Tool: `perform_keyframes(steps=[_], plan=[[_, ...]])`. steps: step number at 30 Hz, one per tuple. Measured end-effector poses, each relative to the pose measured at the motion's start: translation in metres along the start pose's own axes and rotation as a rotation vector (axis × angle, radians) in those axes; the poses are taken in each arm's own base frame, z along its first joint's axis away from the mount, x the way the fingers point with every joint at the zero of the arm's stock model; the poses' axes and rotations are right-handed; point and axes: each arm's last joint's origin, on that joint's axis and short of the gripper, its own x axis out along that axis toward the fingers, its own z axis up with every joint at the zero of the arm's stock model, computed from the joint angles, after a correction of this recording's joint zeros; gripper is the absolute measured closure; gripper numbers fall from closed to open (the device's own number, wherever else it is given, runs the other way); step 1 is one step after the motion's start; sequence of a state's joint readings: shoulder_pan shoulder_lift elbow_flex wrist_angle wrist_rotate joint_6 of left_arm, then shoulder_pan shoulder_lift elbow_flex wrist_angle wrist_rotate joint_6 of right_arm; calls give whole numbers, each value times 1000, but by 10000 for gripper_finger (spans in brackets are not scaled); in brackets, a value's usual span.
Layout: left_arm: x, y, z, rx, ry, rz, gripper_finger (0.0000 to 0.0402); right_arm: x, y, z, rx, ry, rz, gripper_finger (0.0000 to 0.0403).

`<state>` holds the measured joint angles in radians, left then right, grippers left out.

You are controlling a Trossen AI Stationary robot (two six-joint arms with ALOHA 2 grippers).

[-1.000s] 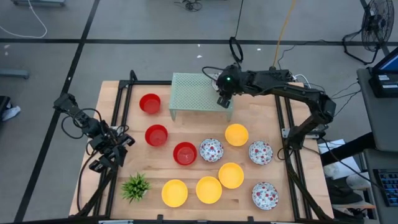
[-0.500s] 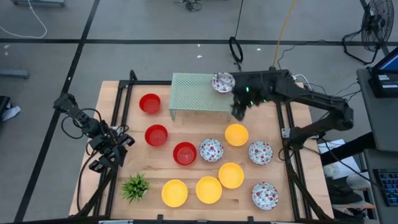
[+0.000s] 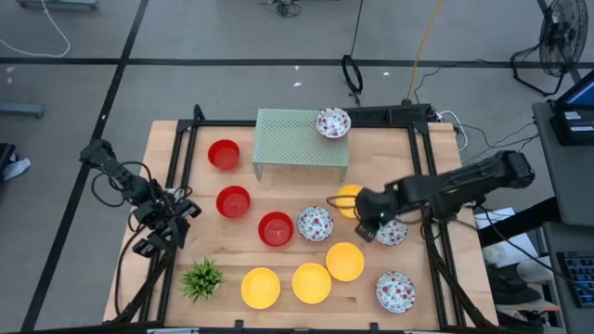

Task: Pick & Place Mini bowls
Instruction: Stack the red patterned bowl on top of the red patterned bowl on the shelf

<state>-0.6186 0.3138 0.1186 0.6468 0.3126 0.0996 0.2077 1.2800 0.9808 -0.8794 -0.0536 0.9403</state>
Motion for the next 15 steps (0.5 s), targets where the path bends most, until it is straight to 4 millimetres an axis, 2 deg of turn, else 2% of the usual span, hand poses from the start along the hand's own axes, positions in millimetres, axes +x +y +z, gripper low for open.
perform_keyframes(steps=[8, 15], plan=[[0, 0, 0, 0, 1, 0, 279, 22, 3, -32, 33, 30, -27, 222], [0, 0, 0, 0, 0, 0, 279, 31, -1, -46, 81, -16, -90, 228]])
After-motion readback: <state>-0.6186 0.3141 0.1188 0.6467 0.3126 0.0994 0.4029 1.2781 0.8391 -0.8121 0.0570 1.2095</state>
